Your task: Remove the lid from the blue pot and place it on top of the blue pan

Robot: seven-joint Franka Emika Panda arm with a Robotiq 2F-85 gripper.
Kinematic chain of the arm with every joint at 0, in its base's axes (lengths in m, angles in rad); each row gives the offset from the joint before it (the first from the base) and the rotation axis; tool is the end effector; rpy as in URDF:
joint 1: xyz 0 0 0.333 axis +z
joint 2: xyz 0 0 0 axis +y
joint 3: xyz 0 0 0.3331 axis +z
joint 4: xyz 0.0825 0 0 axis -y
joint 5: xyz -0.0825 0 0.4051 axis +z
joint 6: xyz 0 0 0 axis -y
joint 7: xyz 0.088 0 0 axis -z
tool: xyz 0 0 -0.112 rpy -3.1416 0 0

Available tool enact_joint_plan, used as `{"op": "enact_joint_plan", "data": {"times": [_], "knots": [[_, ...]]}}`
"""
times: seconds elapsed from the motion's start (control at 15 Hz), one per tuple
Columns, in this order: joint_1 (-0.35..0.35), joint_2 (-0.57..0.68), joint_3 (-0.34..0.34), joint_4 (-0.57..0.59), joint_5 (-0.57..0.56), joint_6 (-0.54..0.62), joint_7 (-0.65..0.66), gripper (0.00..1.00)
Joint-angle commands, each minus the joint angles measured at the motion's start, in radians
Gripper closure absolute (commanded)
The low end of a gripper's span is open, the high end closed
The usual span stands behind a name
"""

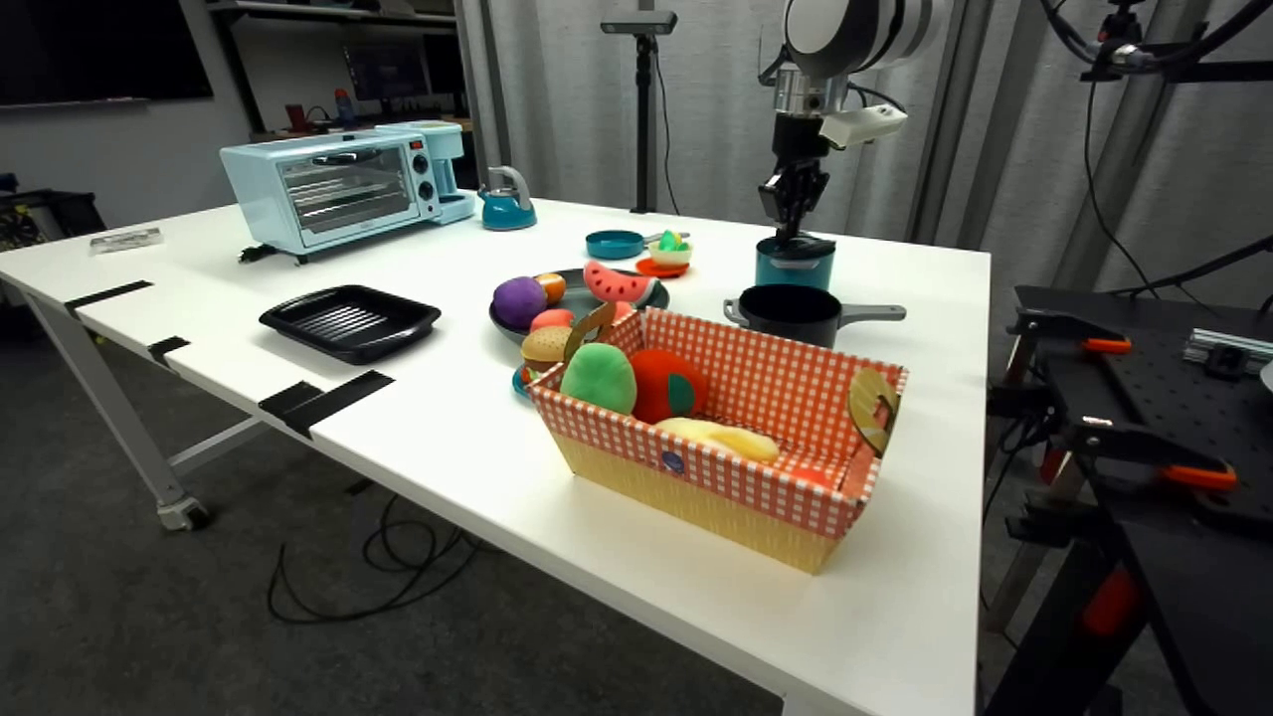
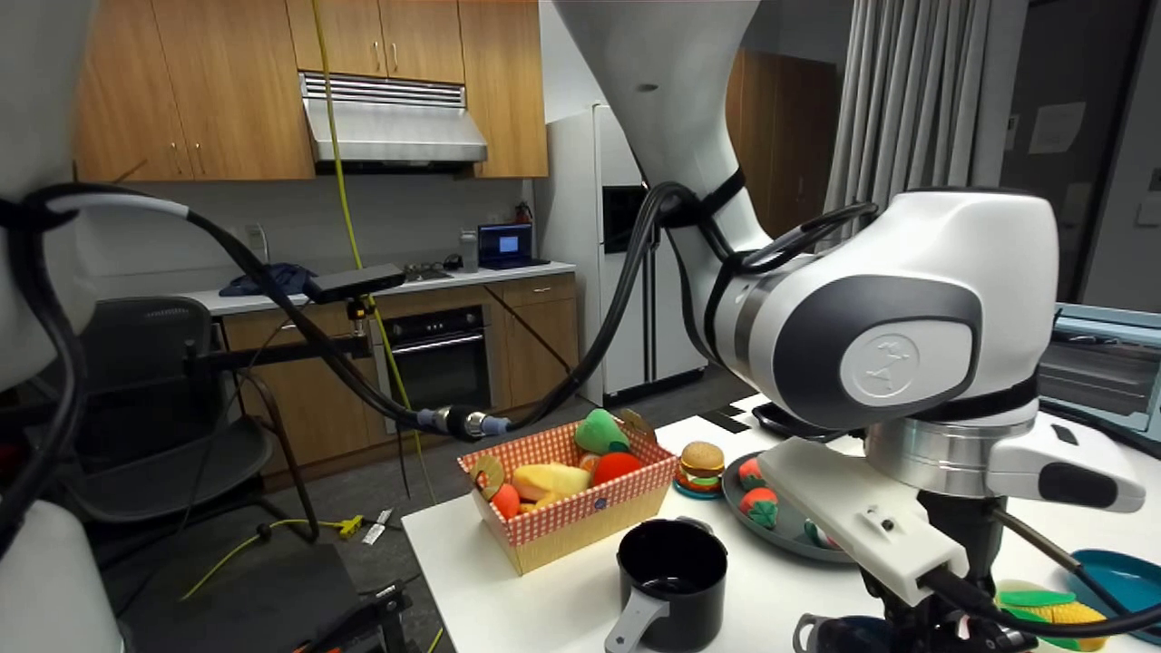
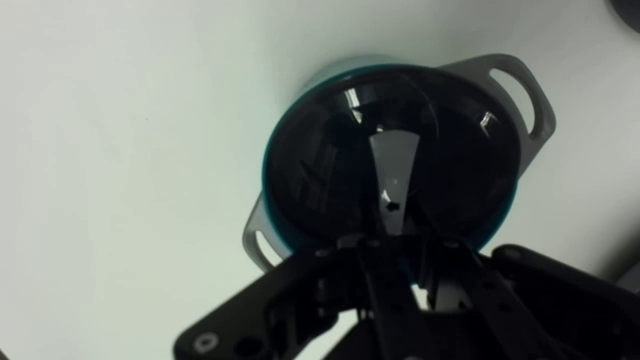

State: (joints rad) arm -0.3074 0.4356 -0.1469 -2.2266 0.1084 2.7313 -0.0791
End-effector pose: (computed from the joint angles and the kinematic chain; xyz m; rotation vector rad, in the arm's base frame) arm 0.5110 -0.2561 0.1759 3.0250 -0.7038 0.1083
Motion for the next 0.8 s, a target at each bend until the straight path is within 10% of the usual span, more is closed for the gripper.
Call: {"op": "enact_joint_plan", "data": {"times": [0.0,0.73], "knots": [[-0.010,-0.018,0.002,-0.005,0.004,-0.027,-0.024,0.96],[0.034,-0.266,-0.014,-0.075,-0.016,-0.181,-0.021,0.96]]}}
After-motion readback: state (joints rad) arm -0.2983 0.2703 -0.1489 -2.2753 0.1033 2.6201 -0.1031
